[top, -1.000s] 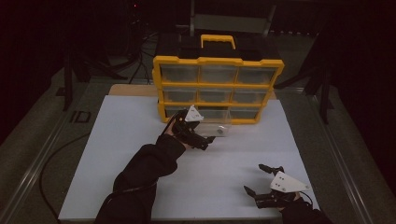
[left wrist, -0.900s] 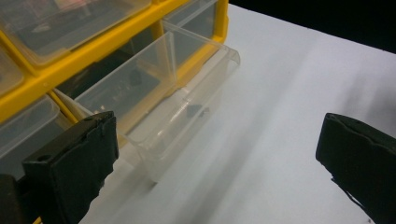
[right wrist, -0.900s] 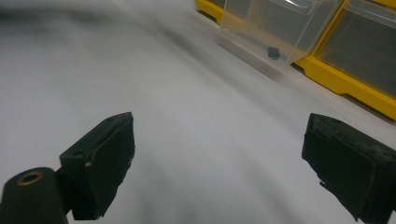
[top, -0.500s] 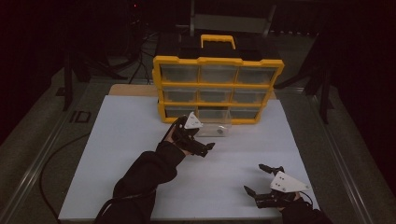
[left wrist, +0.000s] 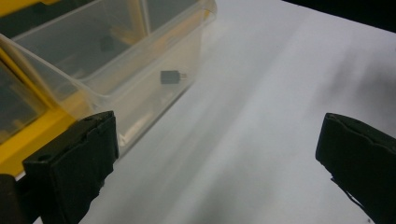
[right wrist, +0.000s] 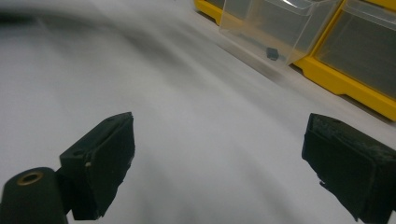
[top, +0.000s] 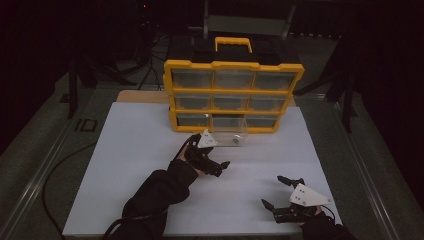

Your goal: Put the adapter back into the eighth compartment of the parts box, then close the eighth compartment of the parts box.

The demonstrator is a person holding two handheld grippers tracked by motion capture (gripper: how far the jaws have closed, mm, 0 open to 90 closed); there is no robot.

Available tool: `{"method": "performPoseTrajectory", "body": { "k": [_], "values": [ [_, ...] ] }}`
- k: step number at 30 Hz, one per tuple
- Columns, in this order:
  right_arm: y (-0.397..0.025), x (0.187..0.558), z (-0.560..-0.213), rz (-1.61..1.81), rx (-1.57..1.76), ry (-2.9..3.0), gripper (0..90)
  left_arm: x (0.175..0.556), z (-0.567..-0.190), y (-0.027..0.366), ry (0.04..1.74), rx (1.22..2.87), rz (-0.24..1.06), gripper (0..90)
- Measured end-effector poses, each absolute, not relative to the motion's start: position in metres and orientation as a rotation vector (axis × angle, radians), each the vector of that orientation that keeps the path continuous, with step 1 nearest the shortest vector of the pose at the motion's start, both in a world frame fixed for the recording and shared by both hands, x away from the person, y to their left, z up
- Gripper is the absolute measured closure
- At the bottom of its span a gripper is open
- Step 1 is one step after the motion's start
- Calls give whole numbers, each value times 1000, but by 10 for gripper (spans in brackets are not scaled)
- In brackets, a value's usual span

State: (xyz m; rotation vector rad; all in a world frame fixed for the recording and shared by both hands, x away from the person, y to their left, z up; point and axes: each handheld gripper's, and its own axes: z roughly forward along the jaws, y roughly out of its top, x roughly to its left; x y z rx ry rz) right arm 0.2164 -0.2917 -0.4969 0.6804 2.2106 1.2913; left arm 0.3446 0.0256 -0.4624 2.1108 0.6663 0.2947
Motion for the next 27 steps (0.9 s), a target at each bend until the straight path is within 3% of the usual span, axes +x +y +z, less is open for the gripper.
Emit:
{"method": "performPoseTrajectory", "body": {
  "k": [27],
  "values": [
    [-291,216,-497,1289,671,2211,94,329,-487,9,705,2139,297,0]
  ]
}}
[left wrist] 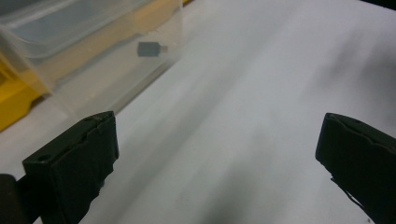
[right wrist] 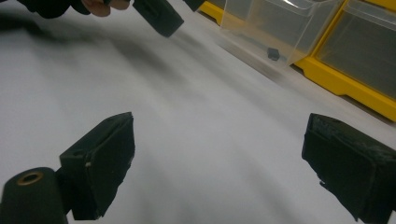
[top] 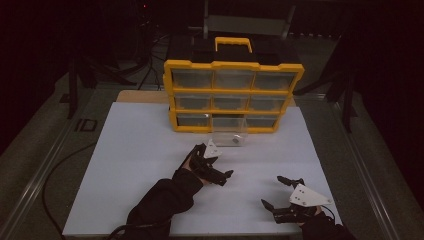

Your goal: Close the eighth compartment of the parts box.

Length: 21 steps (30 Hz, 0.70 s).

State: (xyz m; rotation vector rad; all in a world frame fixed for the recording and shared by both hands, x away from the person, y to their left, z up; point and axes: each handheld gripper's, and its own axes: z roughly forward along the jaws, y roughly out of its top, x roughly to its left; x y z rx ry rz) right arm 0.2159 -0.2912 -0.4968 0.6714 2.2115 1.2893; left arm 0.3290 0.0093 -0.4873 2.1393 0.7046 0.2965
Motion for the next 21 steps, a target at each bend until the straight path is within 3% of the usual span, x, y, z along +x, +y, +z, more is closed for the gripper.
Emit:
{"method": "performPoseTrajectory", "body": {
  "k": [21],
  "values": [
    [-291,216,-497,1288,674,2209,94,329,-496,-7,840,2136,420,23]
  ]
}}
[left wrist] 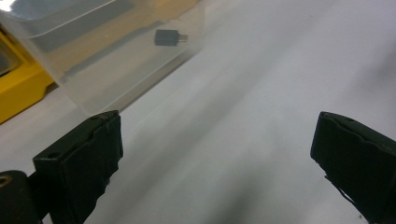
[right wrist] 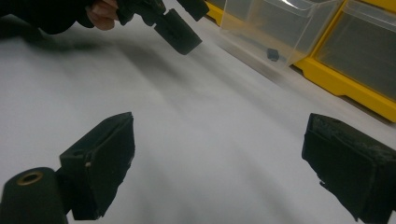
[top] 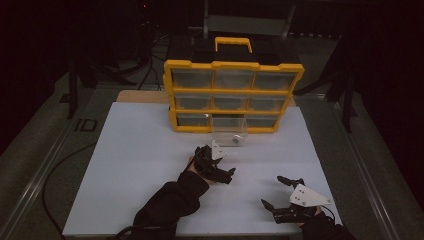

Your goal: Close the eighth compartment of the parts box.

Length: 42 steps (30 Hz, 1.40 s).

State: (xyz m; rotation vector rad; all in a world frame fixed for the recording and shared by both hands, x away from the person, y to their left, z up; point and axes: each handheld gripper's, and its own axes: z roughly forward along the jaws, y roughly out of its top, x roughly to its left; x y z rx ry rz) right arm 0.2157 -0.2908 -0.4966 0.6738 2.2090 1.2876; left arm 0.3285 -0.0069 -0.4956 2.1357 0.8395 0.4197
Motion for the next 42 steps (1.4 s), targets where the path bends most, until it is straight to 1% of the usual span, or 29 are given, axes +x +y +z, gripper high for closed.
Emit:
{"method": "performPoseTrajectory", "body": {
  "k": [8,15,18,21,23,27,31,32,38,42],
  "values": [
    [-291,216,-497,1284,677,2208,95,327,-496,-13,867,2105,460,44],
    [-292,216,-496,1284,681,2207,94,328,-498,-18,887,2064,454,55],
    [-292,216,-496,1286,683,2203,94,328,-498,-19,896,2046,462,83],
    [-292,216,-496,1285,682,2205,94,327,-500,-21,898,2032,486,140],
    [-291,216,-496,1285,682,2207,94,327,-501,-21,891,2028,496,151],
    [-291,216,-496,1286,682,2207,94,328,-503,-21,900,2028,523,204],
    [-291,216,-497,1285,684,2210,94,328,-504,-20,903,2027,526,282],
    [-291,216,-497,1283,685,2212,95,329,-504,-19,903,2031,517,282],
    [-291,216,-497,1283,683,2210,94,331,-505,-17,902,2031,505,447],
    [-291,216,-497,1284,684,2212,94,332,-506,-17,902,2032,496,523]
  ]
}}
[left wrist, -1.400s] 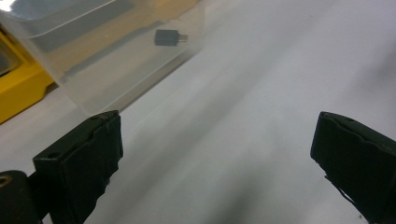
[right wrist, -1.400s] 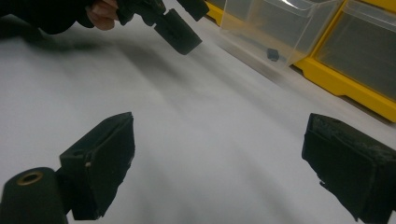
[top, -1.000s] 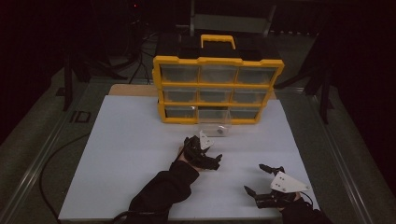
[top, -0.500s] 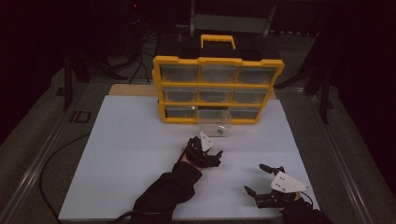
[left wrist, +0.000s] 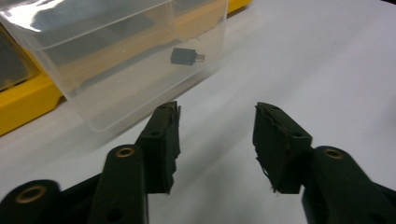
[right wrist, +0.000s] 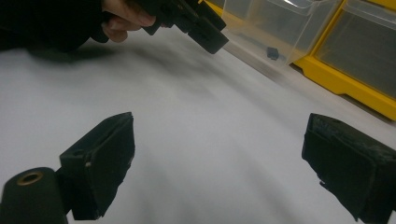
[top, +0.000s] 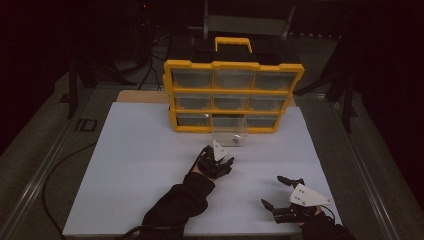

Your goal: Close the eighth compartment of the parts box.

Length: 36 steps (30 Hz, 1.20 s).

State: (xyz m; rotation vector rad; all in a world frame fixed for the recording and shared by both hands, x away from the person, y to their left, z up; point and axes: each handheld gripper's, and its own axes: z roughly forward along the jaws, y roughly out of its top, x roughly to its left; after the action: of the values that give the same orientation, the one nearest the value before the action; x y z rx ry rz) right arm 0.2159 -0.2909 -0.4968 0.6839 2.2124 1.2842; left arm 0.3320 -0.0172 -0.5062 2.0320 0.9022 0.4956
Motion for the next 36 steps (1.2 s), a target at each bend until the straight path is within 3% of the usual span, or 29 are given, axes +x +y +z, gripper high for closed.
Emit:
{"method": "performPoseTrajectory", "body": {
  "k": [8,20,36],
  "values": [
    [-291,216,-497,1286,684,2213,95,332,-505,-16,928,2009,526,704],
    [-291,216,-497,1284,685,2211,94,334,-503,-18,923,2028,554,878],
    [-291,216,-497,1285,686,2210,94,342,-501,-17,903,2034,558,893]
  ]
}}
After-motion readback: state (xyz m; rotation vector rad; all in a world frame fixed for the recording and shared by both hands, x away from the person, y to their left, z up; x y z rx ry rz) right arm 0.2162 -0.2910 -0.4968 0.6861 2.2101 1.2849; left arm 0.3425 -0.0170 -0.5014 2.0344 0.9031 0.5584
